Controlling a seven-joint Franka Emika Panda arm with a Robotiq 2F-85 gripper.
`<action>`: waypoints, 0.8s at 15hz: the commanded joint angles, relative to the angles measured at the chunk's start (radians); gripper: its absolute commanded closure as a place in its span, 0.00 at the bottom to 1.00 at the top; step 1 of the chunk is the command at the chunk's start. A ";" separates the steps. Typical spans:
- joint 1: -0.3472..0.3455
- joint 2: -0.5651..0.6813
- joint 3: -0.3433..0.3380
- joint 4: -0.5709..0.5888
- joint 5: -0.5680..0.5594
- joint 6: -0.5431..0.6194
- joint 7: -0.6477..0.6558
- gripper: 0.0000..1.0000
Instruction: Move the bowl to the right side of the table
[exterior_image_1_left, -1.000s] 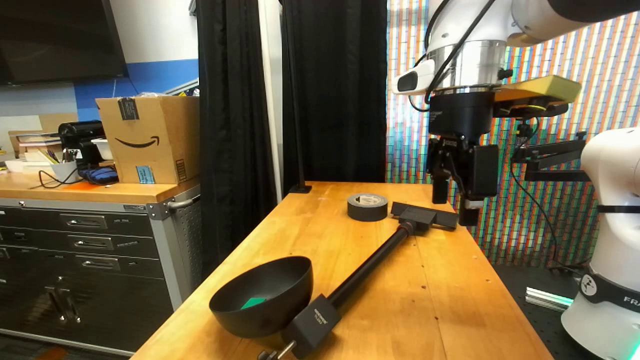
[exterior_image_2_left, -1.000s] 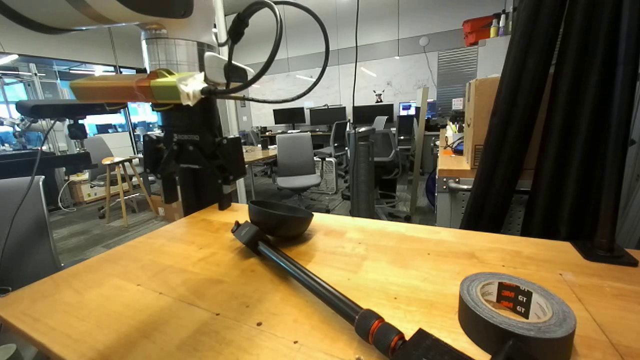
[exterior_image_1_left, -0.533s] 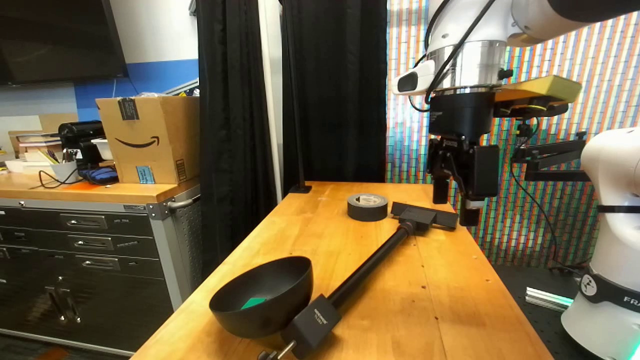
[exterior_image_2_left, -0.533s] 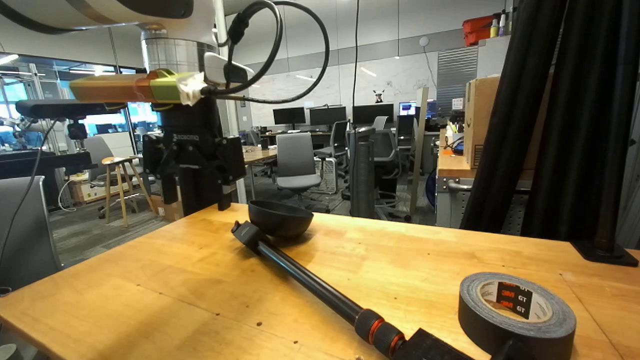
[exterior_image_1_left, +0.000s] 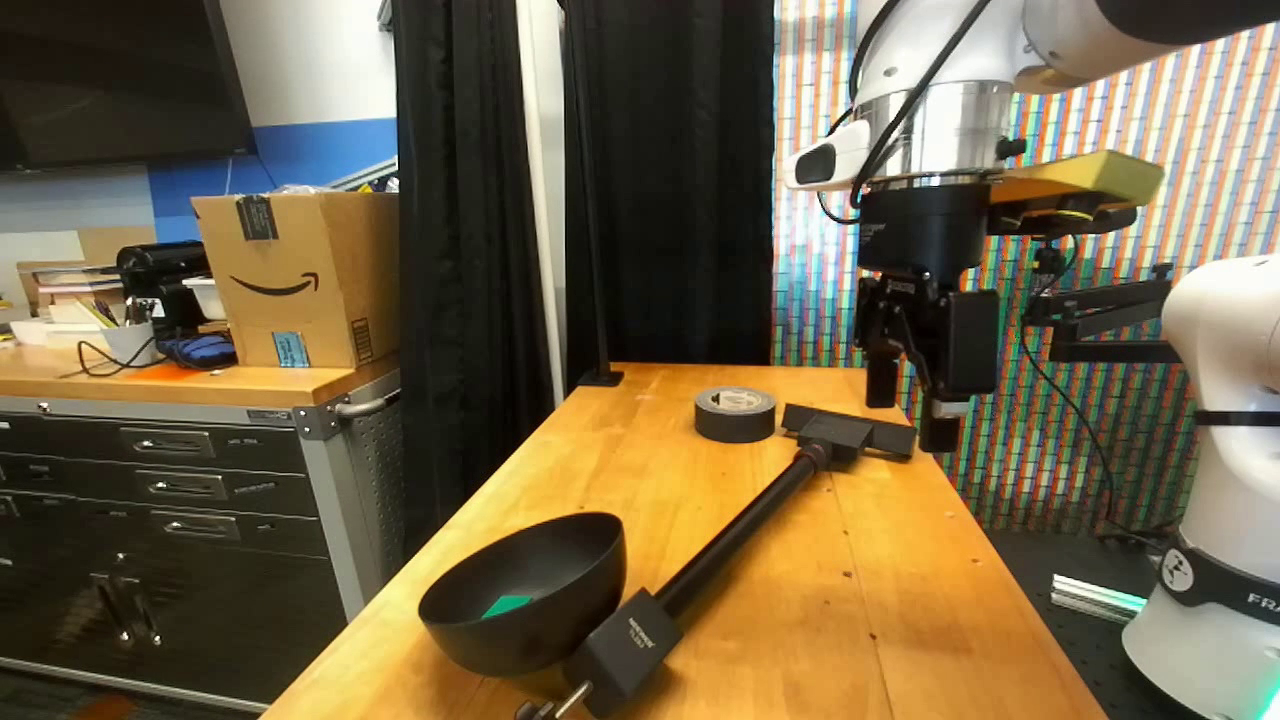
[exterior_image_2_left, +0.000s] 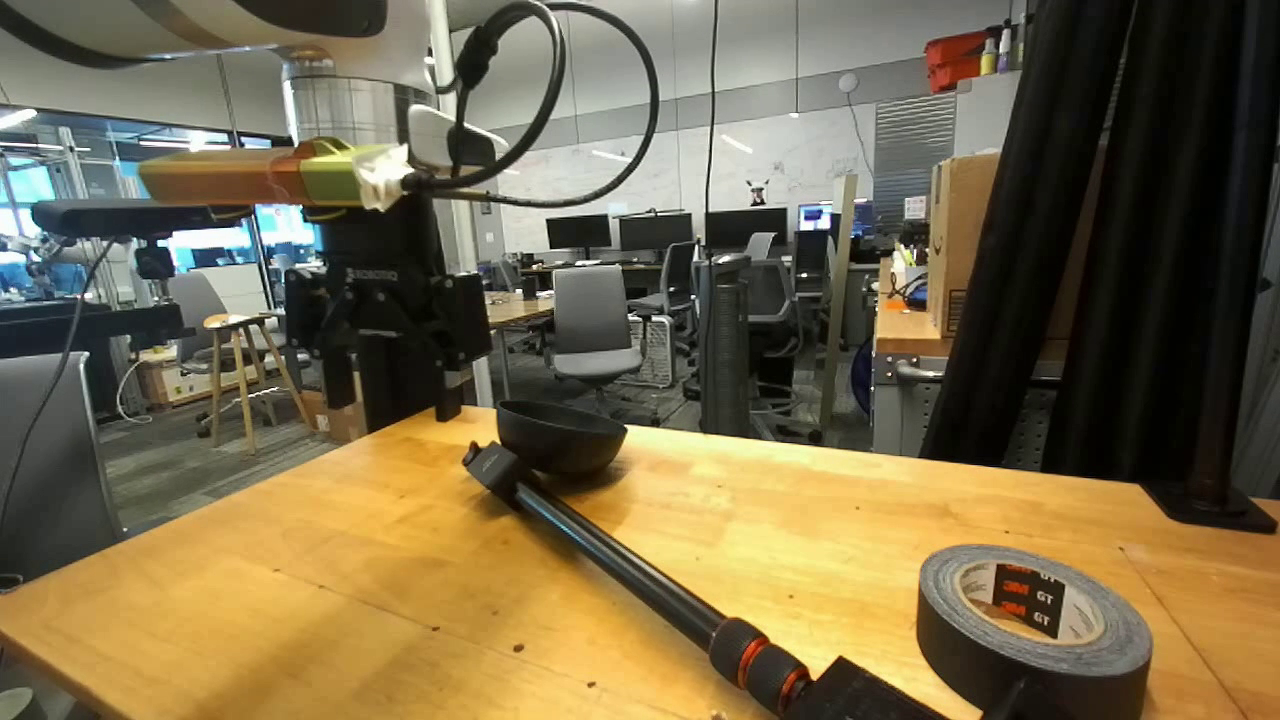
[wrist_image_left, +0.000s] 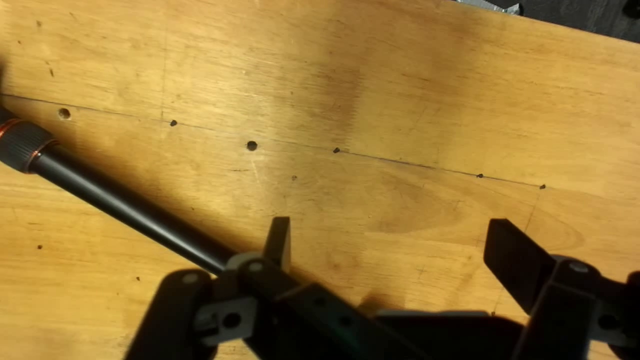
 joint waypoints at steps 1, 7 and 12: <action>-0.001 0.000 0.001 0.002 0.000 -0.002 0.000 0.00; -0.001 0.000 0.001 0.002 0.000 -0.002 0.000 0.00; -0.004 0.013 -0.002 0.007 -0.003 -0.004 -0.004 0.00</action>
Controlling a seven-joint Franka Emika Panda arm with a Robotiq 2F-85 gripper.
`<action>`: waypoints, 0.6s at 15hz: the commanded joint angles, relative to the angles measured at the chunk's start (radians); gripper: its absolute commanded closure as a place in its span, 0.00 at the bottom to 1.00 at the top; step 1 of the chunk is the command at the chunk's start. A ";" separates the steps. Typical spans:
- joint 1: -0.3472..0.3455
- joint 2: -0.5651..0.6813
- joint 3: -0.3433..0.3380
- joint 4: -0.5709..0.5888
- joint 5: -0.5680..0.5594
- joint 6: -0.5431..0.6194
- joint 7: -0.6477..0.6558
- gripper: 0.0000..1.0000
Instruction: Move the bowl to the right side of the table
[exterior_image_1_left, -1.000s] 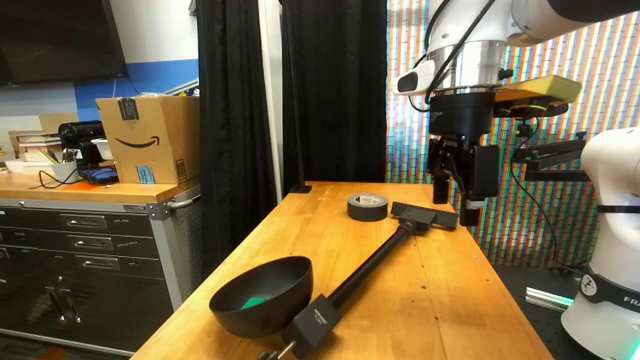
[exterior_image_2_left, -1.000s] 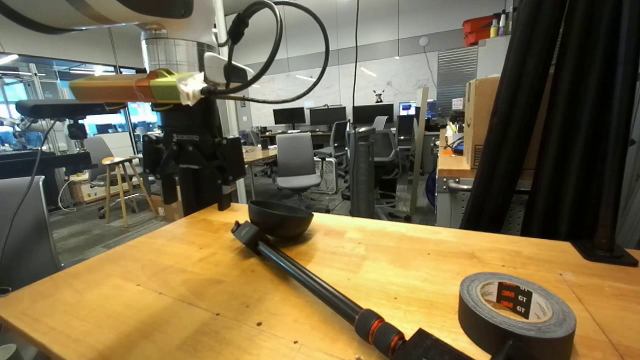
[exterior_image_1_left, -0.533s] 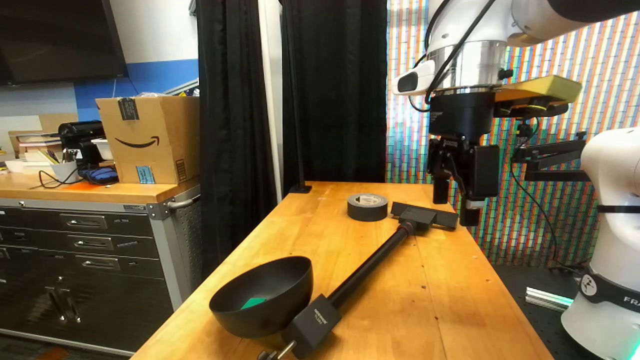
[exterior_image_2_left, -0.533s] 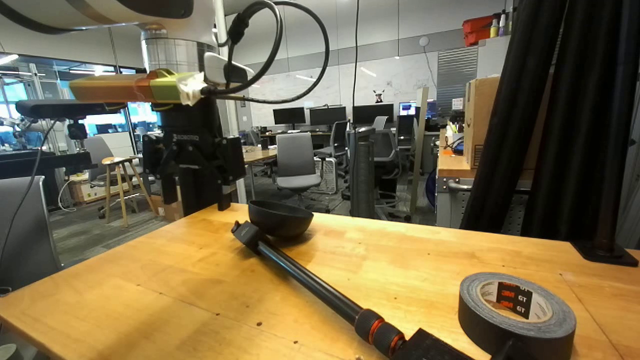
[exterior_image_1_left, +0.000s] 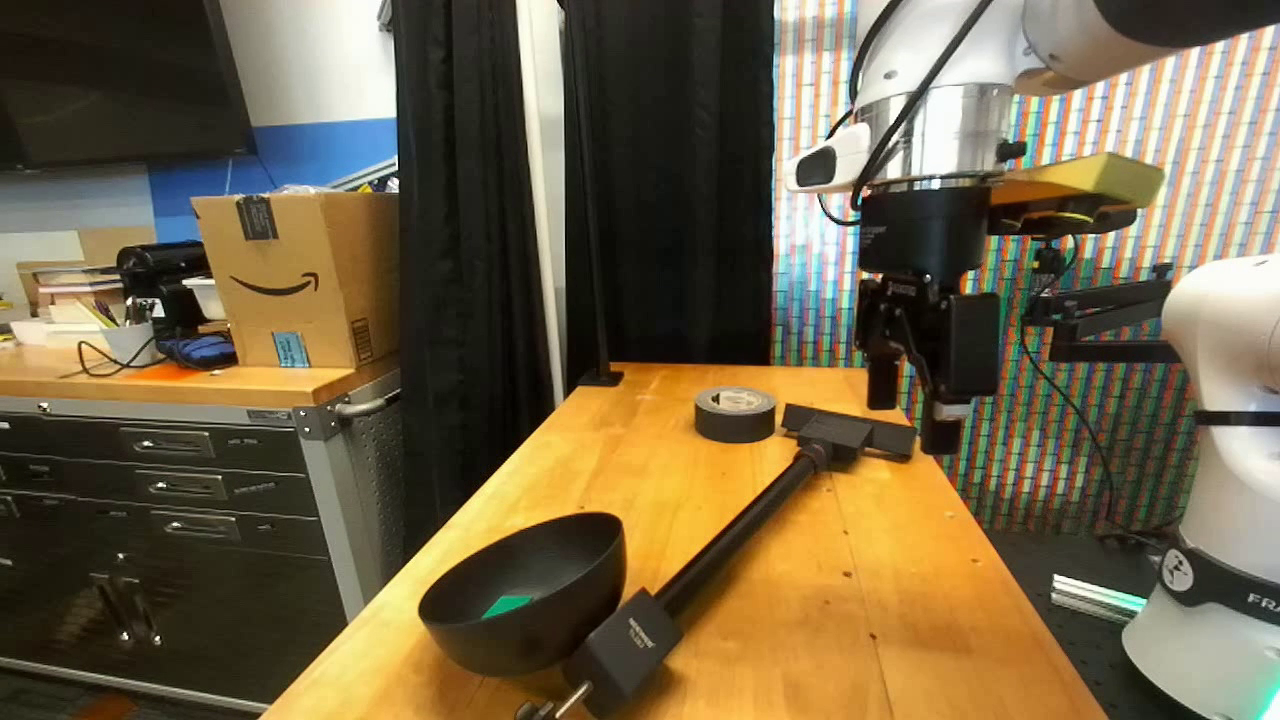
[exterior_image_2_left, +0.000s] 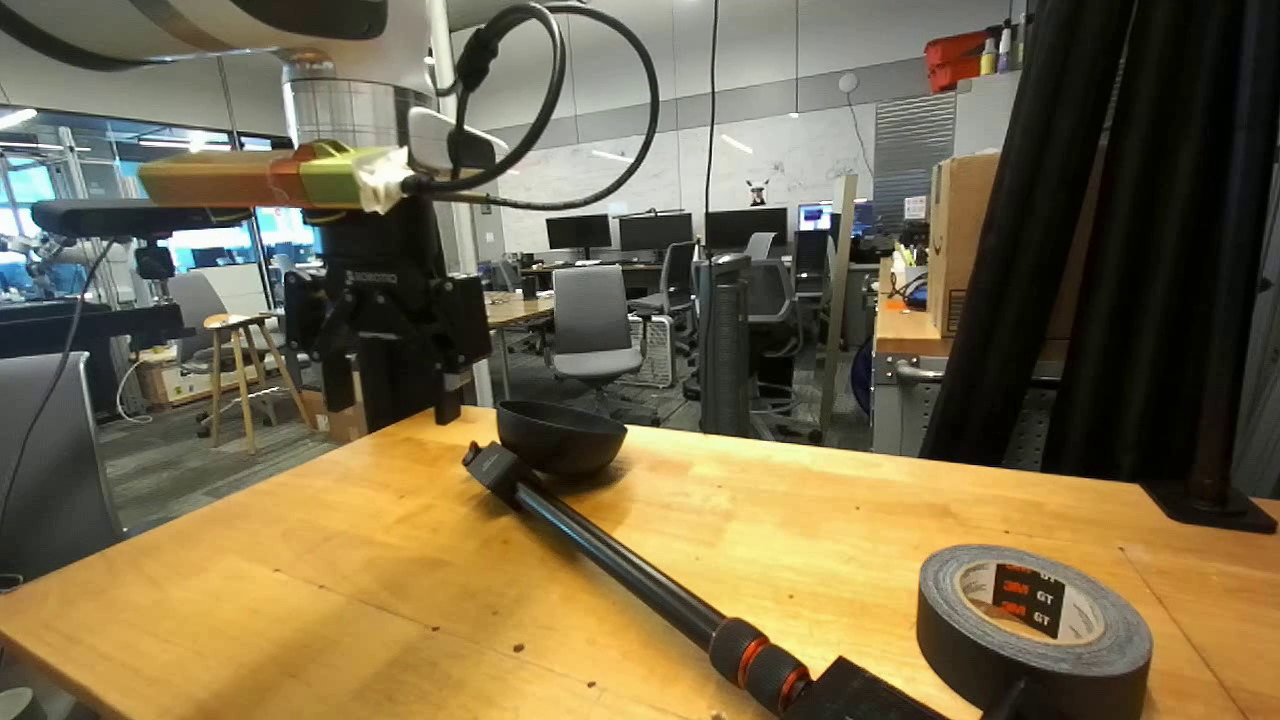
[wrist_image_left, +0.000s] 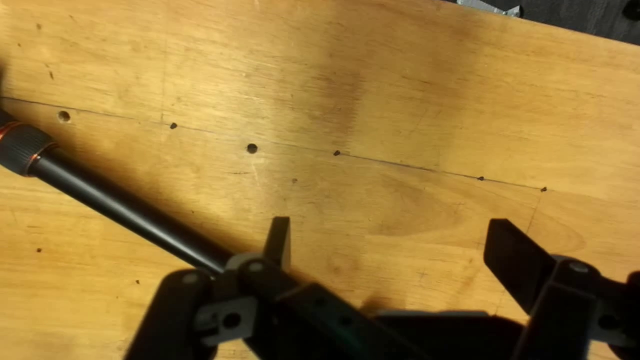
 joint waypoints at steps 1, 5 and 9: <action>-0.006 0.023 -0.003 0.017 -0.007 -0.005 -0.006 0.00; -0.016 0.095 -0.012 0.071 -0.028 -0.010 -0.028 0.00; -0.031 0.199 -0.013 0.170 -0.079 -0.018 -0.052 0.00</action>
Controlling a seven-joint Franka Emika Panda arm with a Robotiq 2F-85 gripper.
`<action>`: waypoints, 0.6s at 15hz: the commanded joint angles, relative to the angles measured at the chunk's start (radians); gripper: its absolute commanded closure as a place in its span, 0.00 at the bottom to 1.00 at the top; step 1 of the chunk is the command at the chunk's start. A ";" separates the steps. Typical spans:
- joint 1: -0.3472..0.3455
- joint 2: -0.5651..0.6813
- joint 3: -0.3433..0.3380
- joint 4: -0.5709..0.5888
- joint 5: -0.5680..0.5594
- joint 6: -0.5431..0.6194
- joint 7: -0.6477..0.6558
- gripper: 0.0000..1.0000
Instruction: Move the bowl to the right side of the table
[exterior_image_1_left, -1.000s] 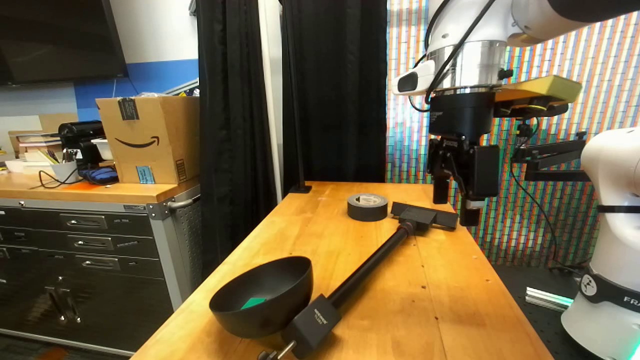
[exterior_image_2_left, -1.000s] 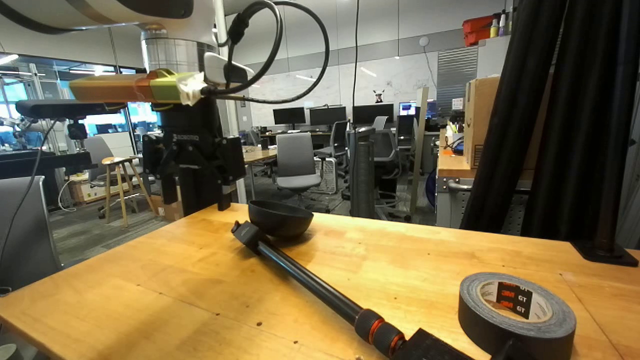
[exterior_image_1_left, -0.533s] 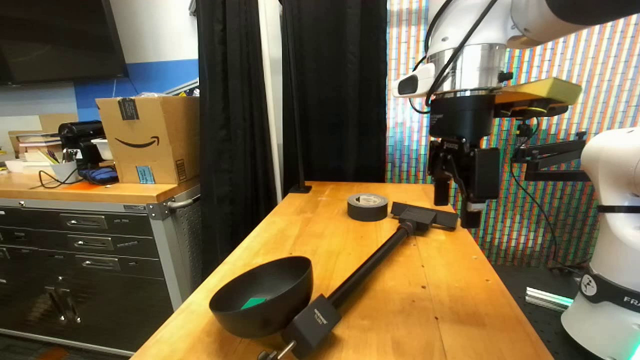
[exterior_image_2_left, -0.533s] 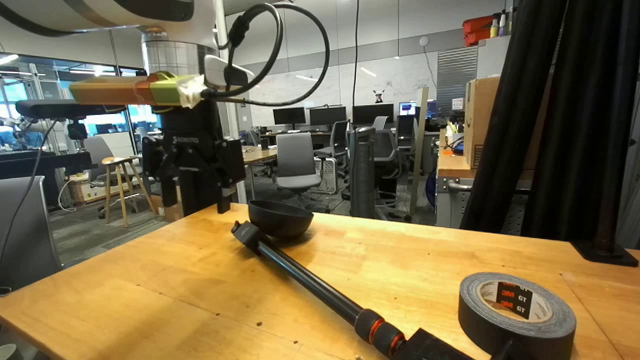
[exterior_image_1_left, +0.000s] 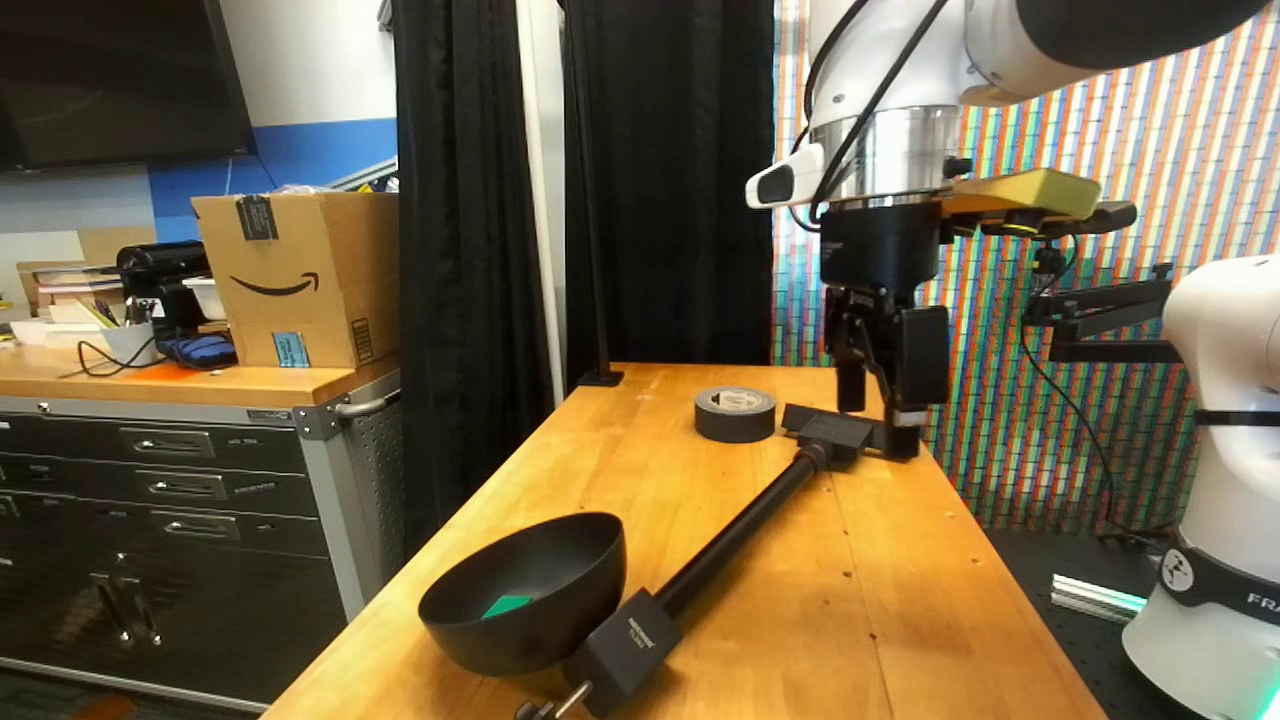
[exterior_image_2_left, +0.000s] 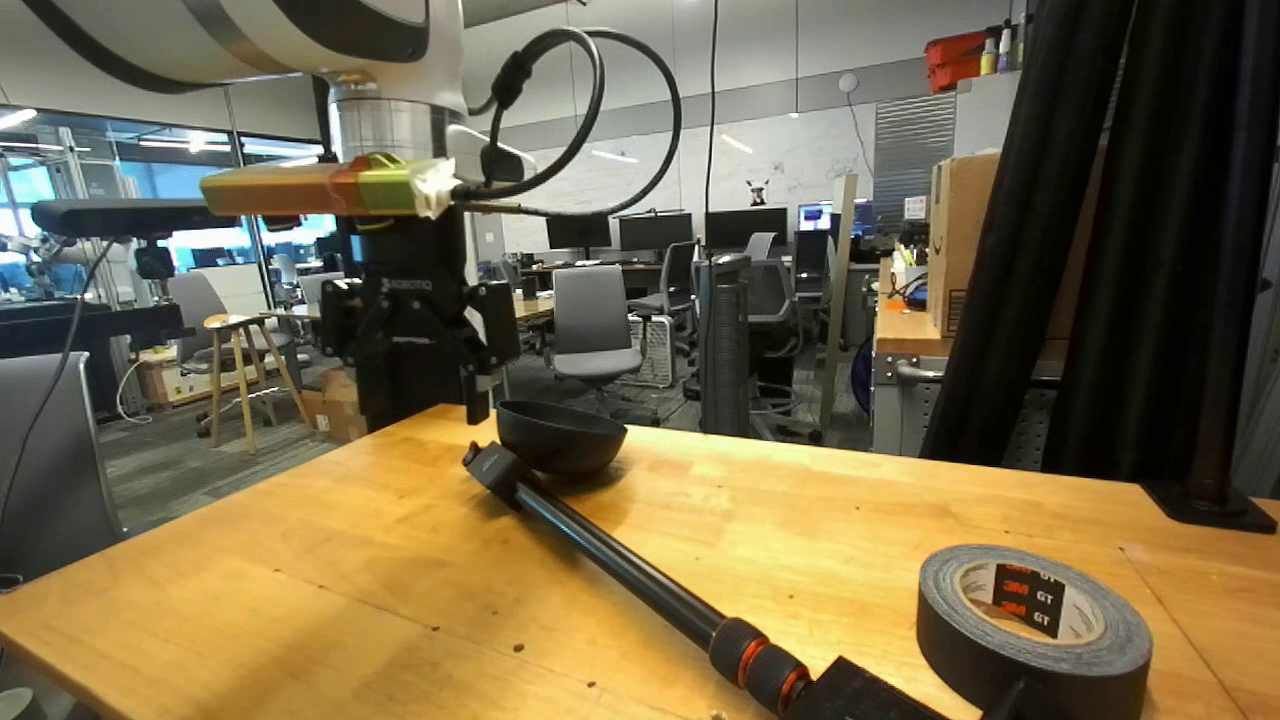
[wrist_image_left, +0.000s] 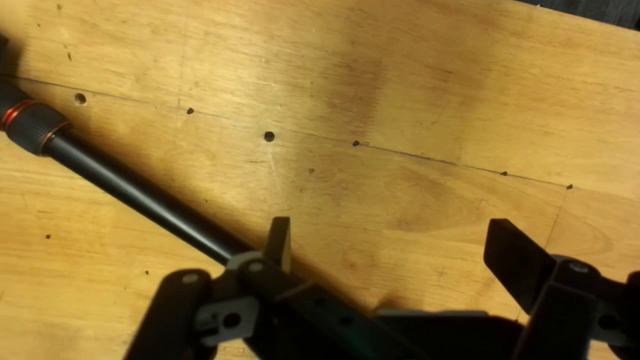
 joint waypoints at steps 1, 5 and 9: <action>-0.017 0.120 -0.004 0.134 -0.053 -0.022 -0.036 0.00; -0.026 0.253 0.000 0.294 -0.101 -0.043 -0.058 0.00; -0.027 0.370 0.000 0.439 -0.134 -0.049 -0.095 0.00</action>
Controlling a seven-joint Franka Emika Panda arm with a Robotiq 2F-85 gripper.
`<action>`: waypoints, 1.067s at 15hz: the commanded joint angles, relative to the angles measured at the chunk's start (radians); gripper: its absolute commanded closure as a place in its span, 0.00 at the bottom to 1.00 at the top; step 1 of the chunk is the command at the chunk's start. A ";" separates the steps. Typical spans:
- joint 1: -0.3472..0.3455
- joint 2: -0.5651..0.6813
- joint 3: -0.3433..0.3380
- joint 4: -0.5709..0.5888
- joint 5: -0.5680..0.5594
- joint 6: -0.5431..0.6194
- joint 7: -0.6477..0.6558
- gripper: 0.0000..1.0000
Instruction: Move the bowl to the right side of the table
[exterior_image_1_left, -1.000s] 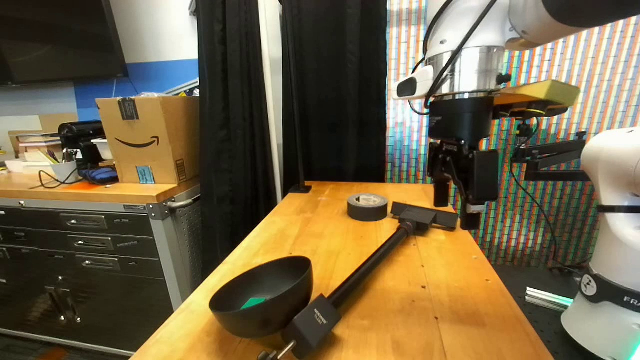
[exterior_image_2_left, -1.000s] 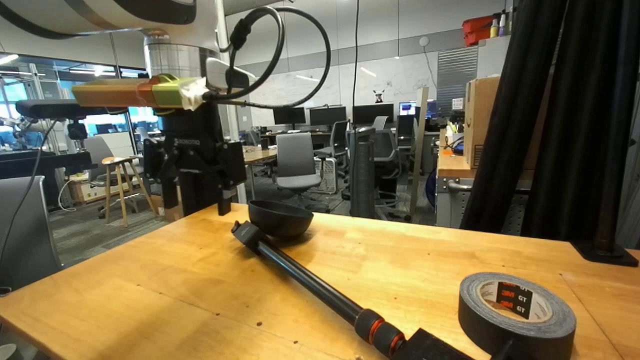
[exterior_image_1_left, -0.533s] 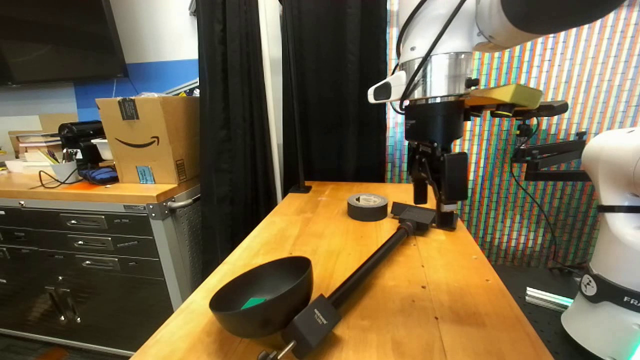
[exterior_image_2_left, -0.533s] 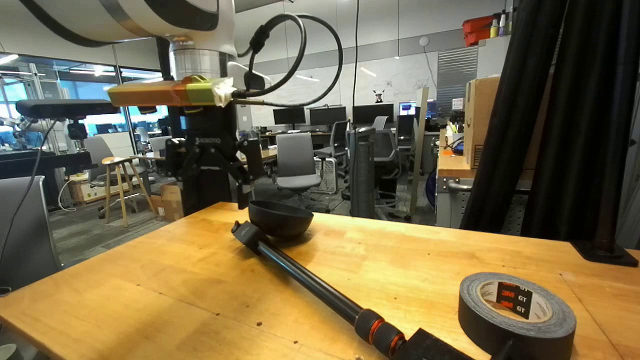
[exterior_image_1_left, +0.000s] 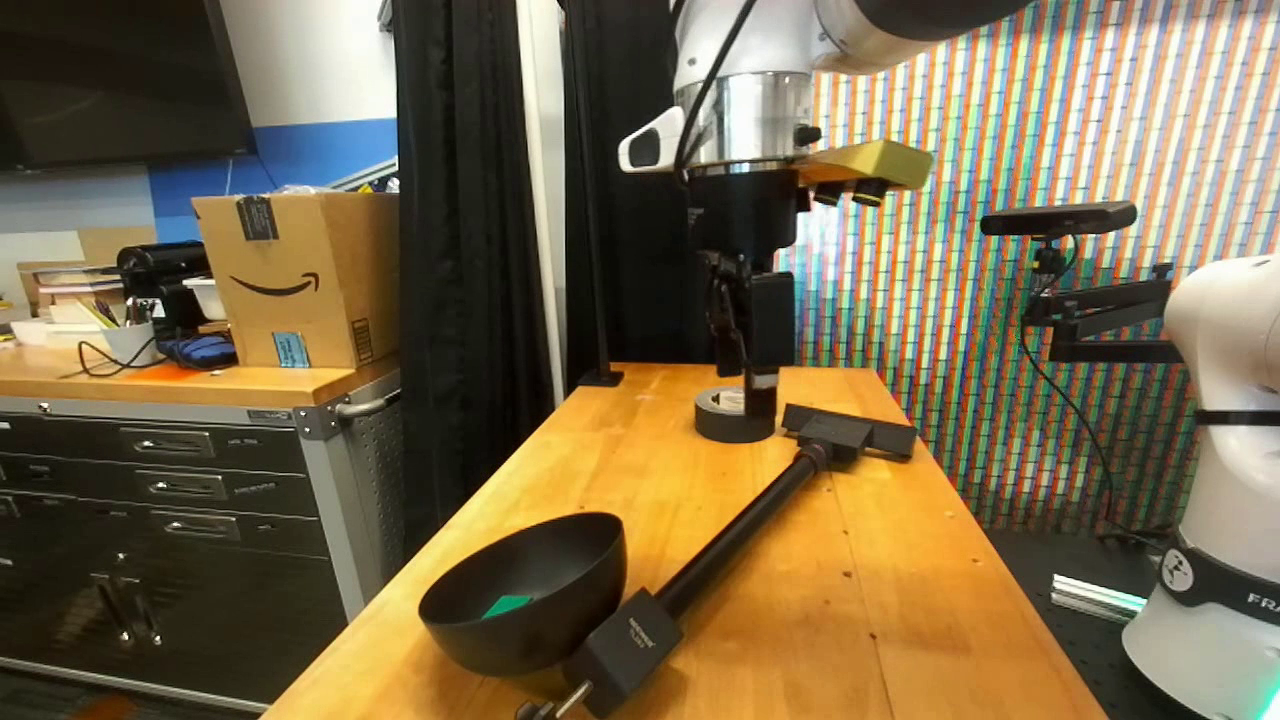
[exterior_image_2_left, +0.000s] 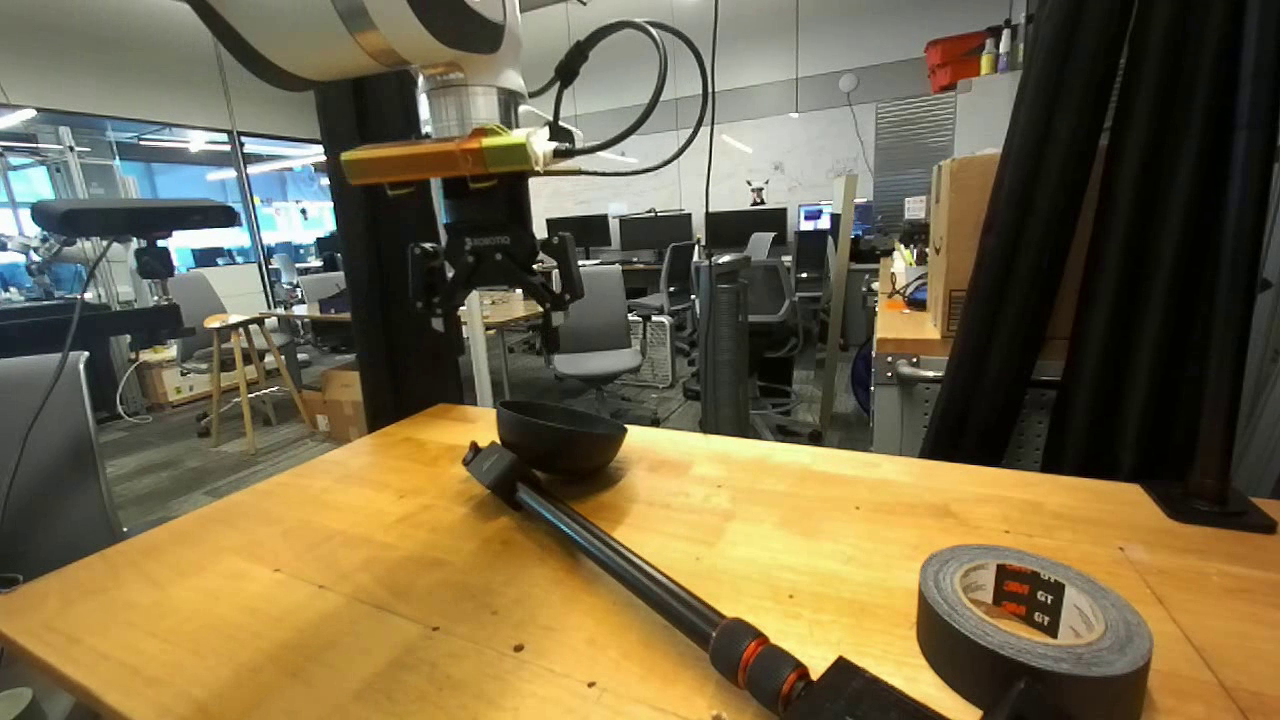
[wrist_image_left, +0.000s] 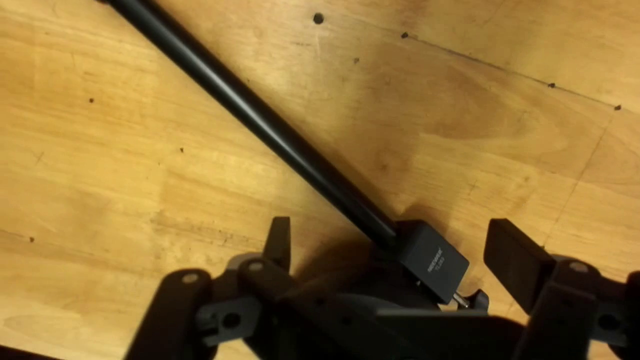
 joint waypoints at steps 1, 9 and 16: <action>-0.008 0.131 0.001 0.177 -0.039 -0.041 -0.054 0.00; -0.001 0.336 0.014 0.386 -0.077 -0.046 -0.177 0.00; 0.021 0.491 0.043 0.484 -0.112 -0.052 -0.190 0.00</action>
